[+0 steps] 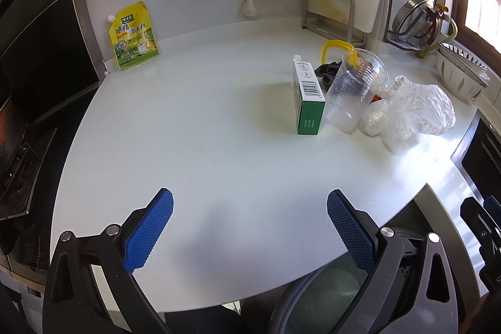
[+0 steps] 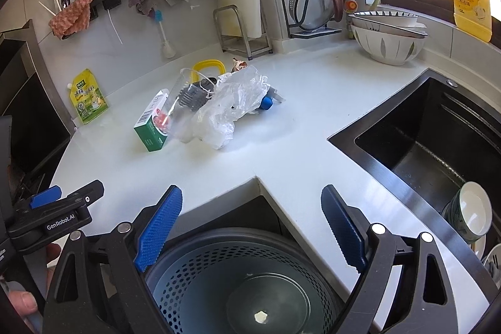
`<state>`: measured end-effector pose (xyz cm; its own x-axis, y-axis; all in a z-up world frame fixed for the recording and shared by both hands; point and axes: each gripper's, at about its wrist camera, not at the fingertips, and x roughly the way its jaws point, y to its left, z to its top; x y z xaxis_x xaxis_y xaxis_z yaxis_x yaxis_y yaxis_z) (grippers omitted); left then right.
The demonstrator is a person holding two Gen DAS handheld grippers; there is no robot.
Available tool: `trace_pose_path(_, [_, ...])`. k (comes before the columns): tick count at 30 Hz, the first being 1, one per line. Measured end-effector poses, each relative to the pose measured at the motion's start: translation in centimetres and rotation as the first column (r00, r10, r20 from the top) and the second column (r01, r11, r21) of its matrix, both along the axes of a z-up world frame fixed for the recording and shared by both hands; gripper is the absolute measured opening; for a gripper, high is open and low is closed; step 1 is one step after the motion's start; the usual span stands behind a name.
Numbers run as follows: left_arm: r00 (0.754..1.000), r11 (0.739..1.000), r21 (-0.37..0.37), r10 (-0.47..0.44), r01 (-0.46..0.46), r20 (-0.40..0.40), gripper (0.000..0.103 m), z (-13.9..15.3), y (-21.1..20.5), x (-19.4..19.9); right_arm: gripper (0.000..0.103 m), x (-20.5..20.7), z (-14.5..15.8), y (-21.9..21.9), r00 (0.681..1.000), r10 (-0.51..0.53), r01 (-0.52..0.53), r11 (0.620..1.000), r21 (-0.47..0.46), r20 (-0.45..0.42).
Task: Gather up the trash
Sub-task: 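Move both open tools forward to the trash pile on the counter, then grasp the clear plastic bag with the right tool while the left tool grasps the juice carton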
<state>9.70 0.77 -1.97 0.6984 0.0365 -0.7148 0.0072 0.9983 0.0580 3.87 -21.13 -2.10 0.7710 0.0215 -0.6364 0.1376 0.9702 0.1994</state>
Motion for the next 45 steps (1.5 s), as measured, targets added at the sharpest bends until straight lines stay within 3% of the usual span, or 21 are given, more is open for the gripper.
trace_pose_path(22, [1.0,1.0,0.005,0.008,-0.008,0.021,0.097,0.2,-0.8,6.9,0.086,9.9,-0.7,0.9,0.996,0.079,-0.078,0.996,0.036,-0.028])
trace_pose_path(45, [0.999,1.0,-0.006,0.029,-0.03,-0.015,0.097,-1.7,-0.6,8.5,0.085,14.9,-2.4,1.7,0.994,0.097,-0.095,0.995,0.039,-0.043])
